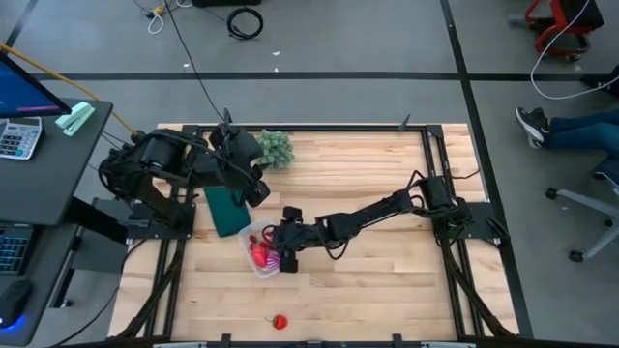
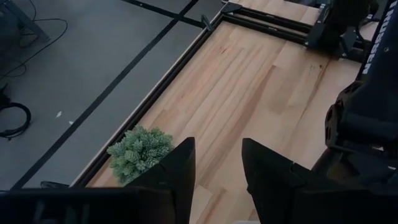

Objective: Pick and placing Produce into tupperware
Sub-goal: Put the red strawberry into the transparent bin

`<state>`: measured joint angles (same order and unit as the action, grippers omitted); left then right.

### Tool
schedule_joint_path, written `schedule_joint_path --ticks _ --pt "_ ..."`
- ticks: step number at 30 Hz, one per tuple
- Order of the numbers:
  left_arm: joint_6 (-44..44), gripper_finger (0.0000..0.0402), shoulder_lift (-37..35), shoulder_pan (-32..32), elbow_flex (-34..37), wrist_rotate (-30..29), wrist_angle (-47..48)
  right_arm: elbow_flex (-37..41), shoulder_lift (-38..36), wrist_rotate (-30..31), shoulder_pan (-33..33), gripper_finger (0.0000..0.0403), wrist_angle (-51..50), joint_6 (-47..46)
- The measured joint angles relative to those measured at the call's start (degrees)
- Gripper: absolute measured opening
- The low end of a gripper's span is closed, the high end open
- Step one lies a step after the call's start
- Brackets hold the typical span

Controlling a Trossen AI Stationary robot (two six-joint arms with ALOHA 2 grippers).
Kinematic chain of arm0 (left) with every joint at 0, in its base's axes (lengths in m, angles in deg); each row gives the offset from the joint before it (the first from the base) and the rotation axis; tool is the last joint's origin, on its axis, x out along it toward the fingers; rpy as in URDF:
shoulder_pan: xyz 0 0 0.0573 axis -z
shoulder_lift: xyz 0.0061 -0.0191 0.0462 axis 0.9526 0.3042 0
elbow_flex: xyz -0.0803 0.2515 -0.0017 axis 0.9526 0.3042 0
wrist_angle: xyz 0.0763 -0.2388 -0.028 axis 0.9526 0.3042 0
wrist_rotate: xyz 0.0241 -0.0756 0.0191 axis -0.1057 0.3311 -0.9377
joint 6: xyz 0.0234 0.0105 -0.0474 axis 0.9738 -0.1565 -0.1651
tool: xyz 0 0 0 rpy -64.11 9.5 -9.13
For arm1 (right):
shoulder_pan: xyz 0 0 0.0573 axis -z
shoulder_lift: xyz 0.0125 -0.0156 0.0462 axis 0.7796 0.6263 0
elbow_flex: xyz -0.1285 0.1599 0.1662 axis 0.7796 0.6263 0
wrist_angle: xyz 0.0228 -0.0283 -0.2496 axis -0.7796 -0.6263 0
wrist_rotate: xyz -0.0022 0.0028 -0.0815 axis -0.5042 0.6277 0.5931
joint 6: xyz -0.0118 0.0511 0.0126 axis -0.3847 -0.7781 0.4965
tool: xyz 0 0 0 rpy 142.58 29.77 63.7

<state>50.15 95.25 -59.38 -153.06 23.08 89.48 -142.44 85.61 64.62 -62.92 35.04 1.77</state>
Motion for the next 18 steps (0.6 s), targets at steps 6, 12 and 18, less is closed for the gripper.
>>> schedule_joint_path --ticks 6,12,18 --pt "0.1 0.0144 0.0 0.0 0.0 0.0 0.1 0.0 -0.9 -5.1 -2.2 0.0219 0.2 -0.1" --pt "0.1 0.0137 0.0 0.2 0.0 0.0 0.2 0.0 -1.2 -7.0 -7.3 0.0208 0.1 1.3" --pt "0.2 0.0138 0.0 0.2 0.0 0.0 0.2 0.0 -1.2 -6.6 -13.0 0.0204 1.0 1.3"
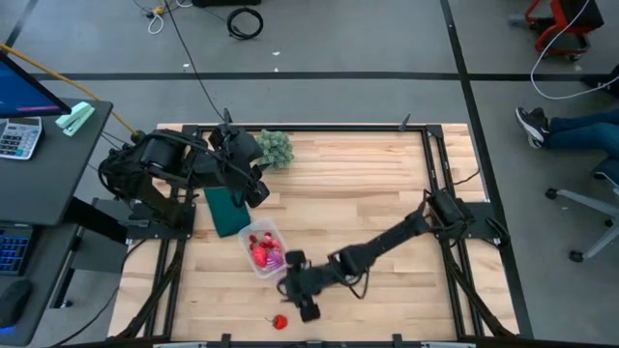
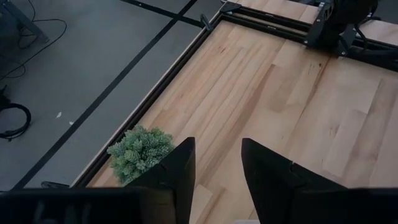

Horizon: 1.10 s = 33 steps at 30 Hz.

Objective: Pick and placing Produce into tupperware
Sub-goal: Put the red strawberry into the transparent bin

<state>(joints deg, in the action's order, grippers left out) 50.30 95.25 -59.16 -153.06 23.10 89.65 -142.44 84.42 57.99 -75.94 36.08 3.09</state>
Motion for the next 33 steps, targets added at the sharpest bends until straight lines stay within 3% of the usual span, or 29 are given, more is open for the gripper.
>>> schedule_joint_path --ticks 10,20,33 --pt "-2.0 0.0136 0.0 0.0 0.0 0.0 -0.3 0.0 1.8 -0.2 -5.6 0.0220 7.8 7.9" --pt "-1.9 0.0145 0.0 -0.2 0.0 0.0 -0.5 0.0 3.6 -0.1 -4.8 0.0253 12.9 3.5" --pt "-0.4 0.0144 0.0 -0.2 0.0 0.0 -0.5 0.0 3.6 -1.0 -3.1 0.0252 15.3 0.0"
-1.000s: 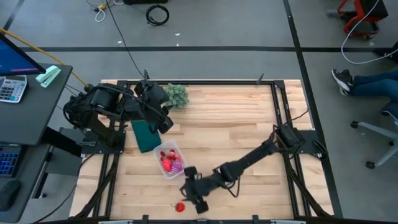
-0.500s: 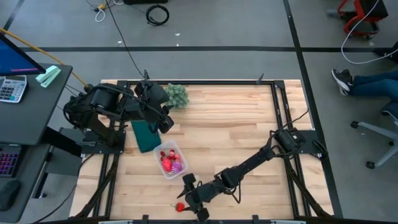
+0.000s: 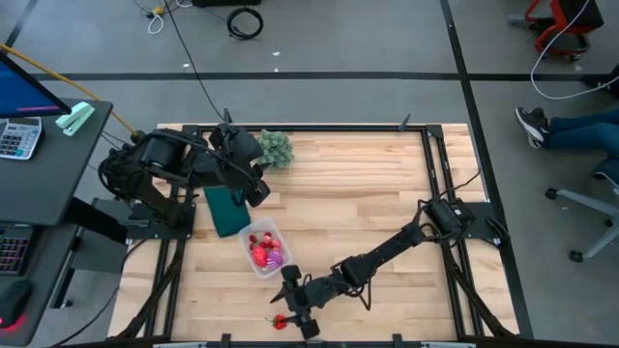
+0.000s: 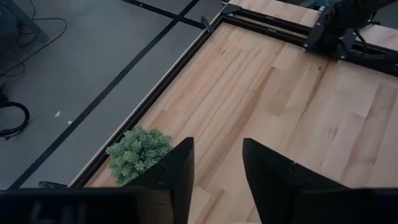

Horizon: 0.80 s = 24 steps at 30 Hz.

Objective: Pick and placing Produce into tupperware
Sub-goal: Put the red strawberry into the transparent bin

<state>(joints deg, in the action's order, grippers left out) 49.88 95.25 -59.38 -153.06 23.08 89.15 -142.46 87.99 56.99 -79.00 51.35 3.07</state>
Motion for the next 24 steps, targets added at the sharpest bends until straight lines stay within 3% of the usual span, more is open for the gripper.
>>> schedule_joint_path --ticks 24 --pt "0.0 0.0144 0.0 -3.8 0.0 0.0 -1.8 -5.5 1.8 1.0 1.7 0.0252 -4.4 0.1"
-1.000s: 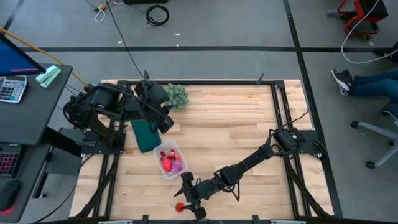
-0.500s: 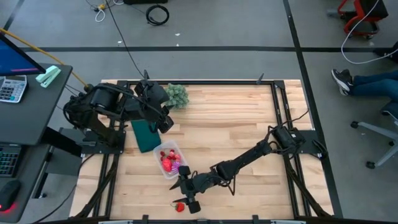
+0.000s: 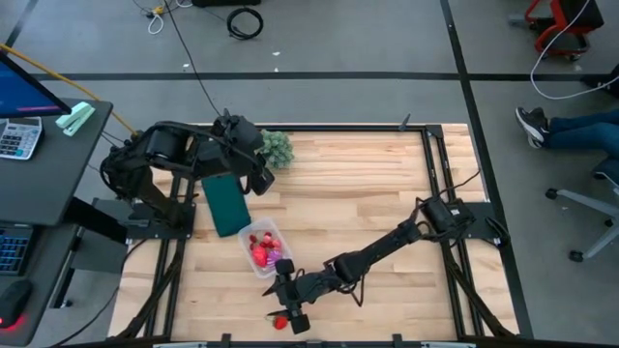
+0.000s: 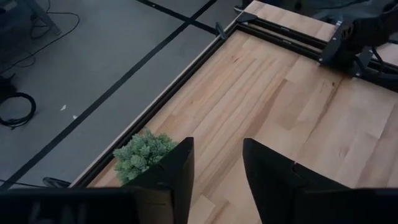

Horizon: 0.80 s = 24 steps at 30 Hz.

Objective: Pick and placing Produce into tupperware
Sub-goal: Put the red strawberry into the transparent bin

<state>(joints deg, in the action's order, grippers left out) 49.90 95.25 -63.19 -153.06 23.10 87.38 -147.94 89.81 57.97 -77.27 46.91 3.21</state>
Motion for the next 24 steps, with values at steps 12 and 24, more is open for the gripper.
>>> schedule_joint_path --ticks 12,24 --pt "0.0 0.0146 0.0 0.1 0.0 0.2 0.1 -0.2 4.1 0.1 0.1 0.0252 4.3 -2.5" --pt "0.0 0.0136 0.0 0.1 0.0 0.3 0.2 -0.2 7.6 -0.9 -0.4 0.0252 6.5 -6.1"
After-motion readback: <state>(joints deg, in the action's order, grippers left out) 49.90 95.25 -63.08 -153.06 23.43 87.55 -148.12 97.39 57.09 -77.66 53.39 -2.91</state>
